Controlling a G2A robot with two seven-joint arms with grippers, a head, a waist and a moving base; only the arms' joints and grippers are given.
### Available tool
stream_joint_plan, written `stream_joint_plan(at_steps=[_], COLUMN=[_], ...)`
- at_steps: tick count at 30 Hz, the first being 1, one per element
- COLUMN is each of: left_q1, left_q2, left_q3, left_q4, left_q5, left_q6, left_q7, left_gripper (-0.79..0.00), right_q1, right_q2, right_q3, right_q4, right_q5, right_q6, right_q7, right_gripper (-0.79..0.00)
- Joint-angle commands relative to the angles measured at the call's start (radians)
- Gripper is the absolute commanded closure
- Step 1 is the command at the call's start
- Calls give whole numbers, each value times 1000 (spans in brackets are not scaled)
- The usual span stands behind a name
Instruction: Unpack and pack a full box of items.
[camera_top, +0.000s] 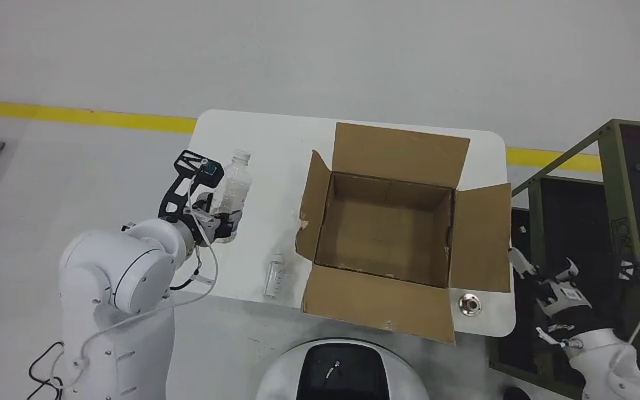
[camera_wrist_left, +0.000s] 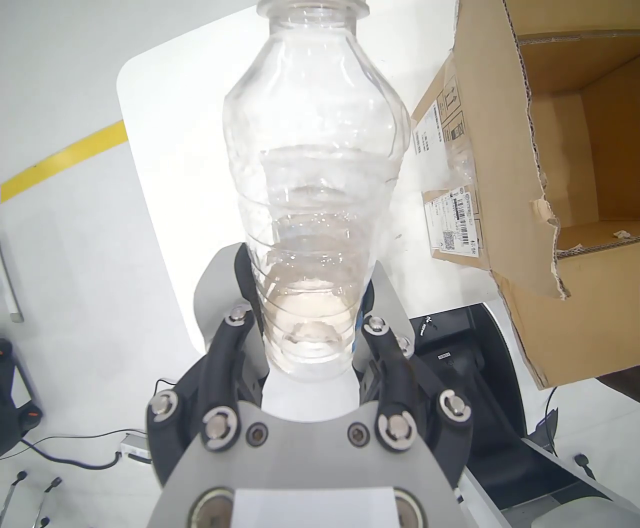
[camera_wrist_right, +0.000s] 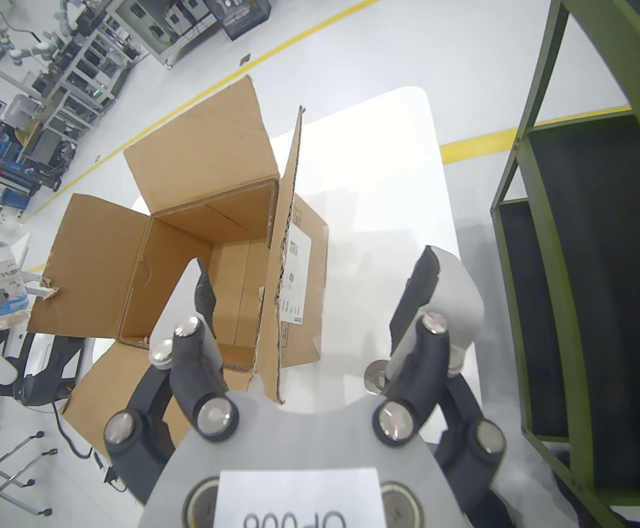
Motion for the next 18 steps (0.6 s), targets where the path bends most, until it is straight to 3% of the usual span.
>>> stream_joint_plan(at_steps=[1,2,3,4,7,8,9,13,18], left_q1=[0,0,0,0,10,14,14,-7,-84], left_q2=[0,0,0,0,1,3,4,8,16], left_q3=[0,0,0,0,3,5,9,19,25], left_q4=[0,0,0,0,0,-5,-10,-22,-38], left_q5=[0,0,0,0,-1,-4,-12,-94,-179], left_q6=[0,0,0,0,-1,-3,-4,10,28], left_q7=[0,0,0,0,37,55,66,63,51], left_gripper=[0,0,0,0,0,0,0,0,0], right_q1=[10,17,23,31,49,53,56,61,54], right_q2=[1,0,0,0,-1,-2,-2,-3,-3], right_q3=[-32,-50,-69,-86,-133,-147,-157,-192,-210], right_q4=[19,30,41,49,67,70,73,79,77], right_q5=[-14,-11,-15,-26,-32,-29,-29,-52,-68], right_q6=[0,5,10,14,32,41,48,66,73], right_q7=[10,11,17,22,20,19,16,4,-4], right_gripper=[-785,-751,-588,-474,-249,-86,0,0,0])
